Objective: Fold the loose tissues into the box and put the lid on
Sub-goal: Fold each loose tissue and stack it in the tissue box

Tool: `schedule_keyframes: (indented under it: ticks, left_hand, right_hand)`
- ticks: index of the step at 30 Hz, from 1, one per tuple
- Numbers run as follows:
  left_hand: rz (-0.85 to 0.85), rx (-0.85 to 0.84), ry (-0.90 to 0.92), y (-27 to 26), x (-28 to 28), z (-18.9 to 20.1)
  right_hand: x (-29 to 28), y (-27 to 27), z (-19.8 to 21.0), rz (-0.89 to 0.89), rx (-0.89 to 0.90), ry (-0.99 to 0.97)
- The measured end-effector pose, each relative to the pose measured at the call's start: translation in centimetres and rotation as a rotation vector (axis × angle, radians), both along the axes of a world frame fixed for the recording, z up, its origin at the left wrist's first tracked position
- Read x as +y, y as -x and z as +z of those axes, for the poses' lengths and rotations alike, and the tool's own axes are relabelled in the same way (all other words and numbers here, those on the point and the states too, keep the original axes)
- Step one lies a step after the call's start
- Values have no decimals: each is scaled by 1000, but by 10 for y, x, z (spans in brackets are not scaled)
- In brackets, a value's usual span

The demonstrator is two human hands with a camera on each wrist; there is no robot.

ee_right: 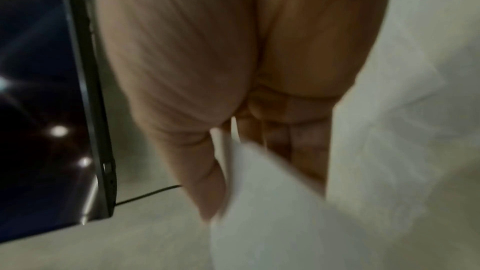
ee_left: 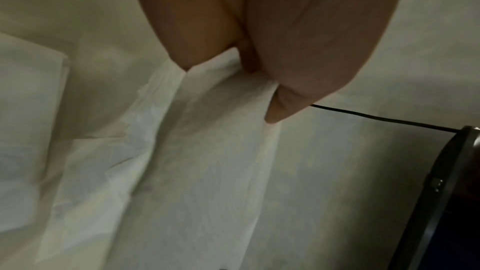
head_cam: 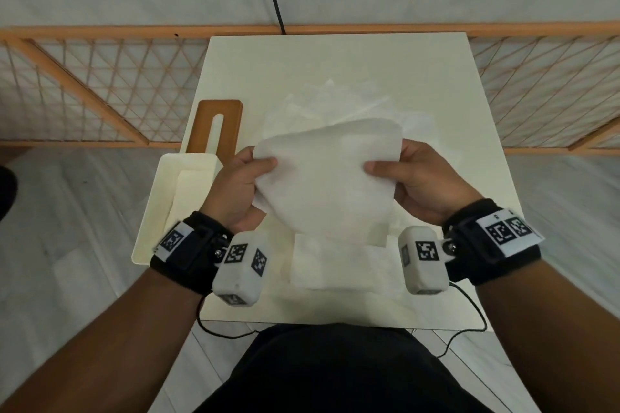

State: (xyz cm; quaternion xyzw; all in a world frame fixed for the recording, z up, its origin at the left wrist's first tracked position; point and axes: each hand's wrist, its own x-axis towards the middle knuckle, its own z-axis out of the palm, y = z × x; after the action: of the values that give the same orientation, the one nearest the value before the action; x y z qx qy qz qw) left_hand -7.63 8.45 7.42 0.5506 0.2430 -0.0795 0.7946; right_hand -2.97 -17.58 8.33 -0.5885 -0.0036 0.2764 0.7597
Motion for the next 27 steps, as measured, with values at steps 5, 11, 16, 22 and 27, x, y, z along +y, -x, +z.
schedule_keyframes:
  ticks: [5, 11, 16, 22, 27]
  left_hand:
    - [-30, -42, -78, 6, -2, -1]
    - [-176, -166, -211, 7, 1, 12]
    - [-204, -373, -318, 9, 9, 20]
    - [-267, -383, -92, 10, 18, 21]
    - [-198, -290, -434, 14, 9, 13]
  right_hand:
    - [-7, 2, -6, 13, -45, 118]
    - [-13, 1, 3, 3, -124, 181]
    - [-21, -2, 10, -205, -206, 17]
    - [-38, 1, 2, -3, -173, 2]
    - [-41, 2, -8, -6, -54, -128]
